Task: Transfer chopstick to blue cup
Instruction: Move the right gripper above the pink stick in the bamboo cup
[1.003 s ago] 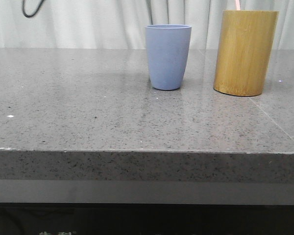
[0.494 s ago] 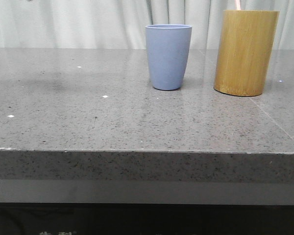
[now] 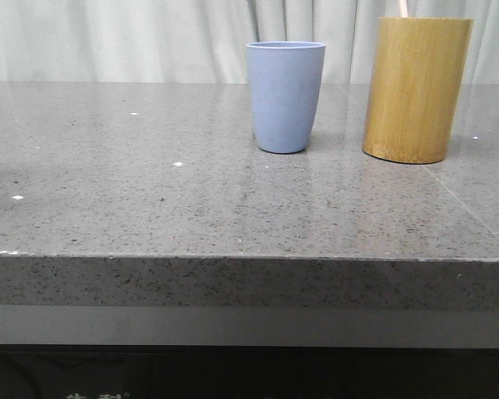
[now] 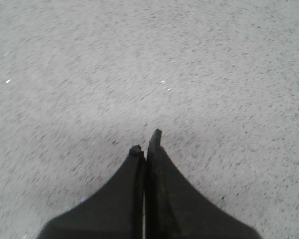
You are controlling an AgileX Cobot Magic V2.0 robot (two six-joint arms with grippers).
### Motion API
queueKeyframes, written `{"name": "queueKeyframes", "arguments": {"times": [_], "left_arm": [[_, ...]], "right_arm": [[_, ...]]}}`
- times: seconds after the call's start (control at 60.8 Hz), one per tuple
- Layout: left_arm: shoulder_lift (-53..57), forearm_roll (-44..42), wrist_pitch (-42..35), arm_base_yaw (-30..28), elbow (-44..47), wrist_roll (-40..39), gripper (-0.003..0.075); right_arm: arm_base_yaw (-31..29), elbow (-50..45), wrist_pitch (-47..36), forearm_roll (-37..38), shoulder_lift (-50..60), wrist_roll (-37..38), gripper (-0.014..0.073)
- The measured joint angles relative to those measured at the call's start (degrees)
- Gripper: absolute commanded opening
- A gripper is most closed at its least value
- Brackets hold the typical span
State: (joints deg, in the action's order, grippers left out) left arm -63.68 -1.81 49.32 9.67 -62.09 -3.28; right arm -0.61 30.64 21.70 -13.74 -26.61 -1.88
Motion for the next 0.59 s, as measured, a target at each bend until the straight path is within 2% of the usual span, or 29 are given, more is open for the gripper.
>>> {"name": "queueKeyframes", "arguments": {"times": [0.296, 0.592], "left_arm": [[24.47, -0.08, -5.80, -5.68, 17.42, -1.74, -0.0018], [46.24, -0.08, -9.93, -6.07, 29.32, -1.98, -0.0018]], "right_arm": [[0.00, 0.13, 0.20, 0.00, -2.36, 0.00, 0.0654], [2.91, 6.85, -1.34, 0.00, -15.22, -1.89, 0.0654]]}}
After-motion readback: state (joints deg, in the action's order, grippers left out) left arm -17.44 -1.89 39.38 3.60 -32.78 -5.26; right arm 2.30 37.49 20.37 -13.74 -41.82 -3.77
